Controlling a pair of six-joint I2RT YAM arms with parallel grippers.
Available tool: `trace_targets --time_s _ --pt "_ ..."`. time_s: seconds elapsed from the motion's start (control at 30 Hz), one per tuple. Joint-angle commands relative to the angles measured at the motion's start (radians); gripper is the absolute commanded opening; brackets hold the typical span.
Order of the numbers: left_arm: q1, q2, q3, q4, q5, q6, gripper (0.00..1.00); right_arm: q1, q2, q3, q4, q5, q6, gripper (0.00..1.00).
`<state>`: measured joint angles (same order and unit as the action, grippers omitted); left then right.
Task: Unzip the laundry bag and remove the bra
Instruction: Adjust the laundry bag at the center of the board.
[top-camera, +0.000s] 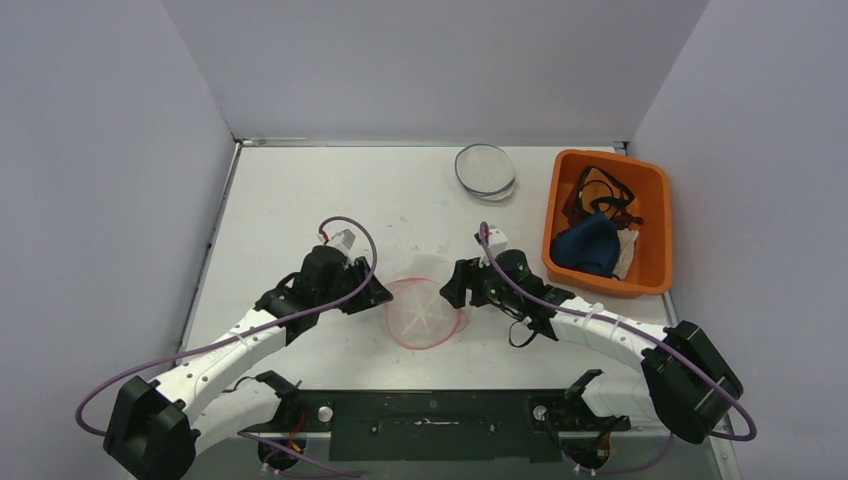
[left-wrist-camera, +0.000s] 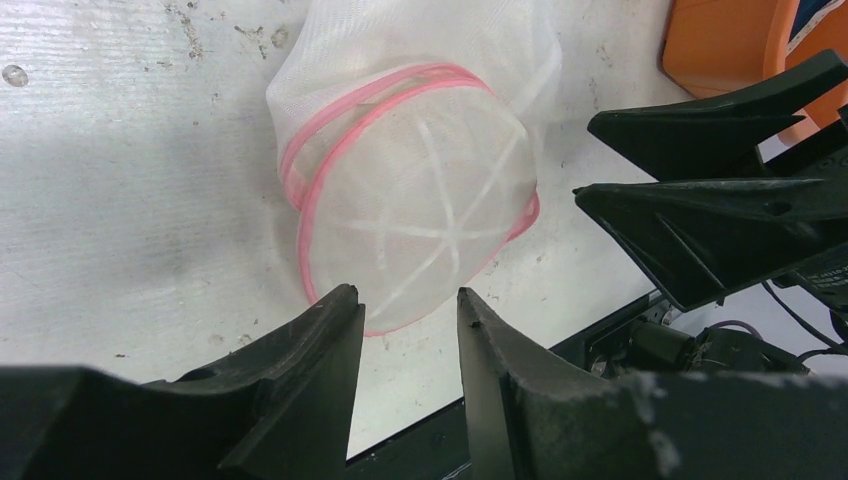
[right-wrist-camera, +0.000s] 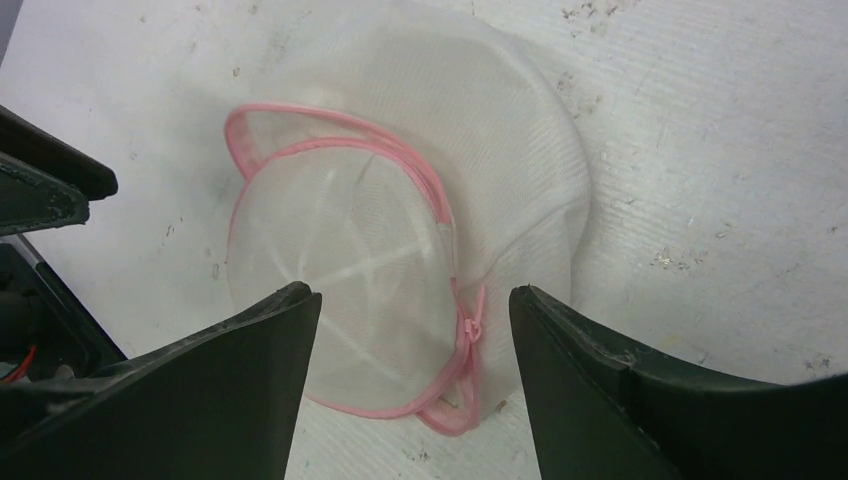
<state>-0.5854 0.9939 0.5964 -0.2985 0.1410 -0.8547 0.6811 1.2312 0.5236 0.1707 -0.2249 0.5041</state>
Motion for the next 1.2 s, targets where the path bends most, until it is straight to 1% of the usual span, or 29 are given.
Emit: trace_targets --time_s 0.0,0.3,0.43,0.53,0.67,0.83,1.03,1.17 --pt "0.006 -0.017 0.002 0.016 0.002 0.000 0.38 0.000 0.037 0.015 0.019 -0.053 0.004 0.70" --pt "0.007 -0.020 -0.018 0.032 0.011 -0.005 0.38 0.001 0.144 0.020 0.057 -0.104 0.006 0.66" --pt "0.007 -0.016 -0.020 0.034 0.016 -0.006 0.38 0.008 0.192 0.026 0.074 -0.123 0.006 0.62" --pt "0.007 -0.022 -0.022 0.034 0.015 -0.006 0.38 0.012 0.208 0.029 0.086 -0.132 0.013 0.51" --pt "0.009 -0.035 -0.018 0.027 0.013 -0.007 0.38 0.015 0.182 0.039 0.073 -0.123 0.016 0.28" --pt "0.012 -0.083 0.016 -0.028 -0.015 -0.003 0.38 0.018 0.098 0.076 0.019 -0.110 0.020 0.06" --pt "0.032 -0.176 0.099 -0.133 -0.098 0.010 0.37 0.029 0.018 0.165 -0.067 -0.091 0.025 0.05" --pt "0.040 -0.244 0.147 -0.186 -0.167 0.018 0.38 0.045 0.011 0.242 -0.070 -0.123 0.055 0.05"
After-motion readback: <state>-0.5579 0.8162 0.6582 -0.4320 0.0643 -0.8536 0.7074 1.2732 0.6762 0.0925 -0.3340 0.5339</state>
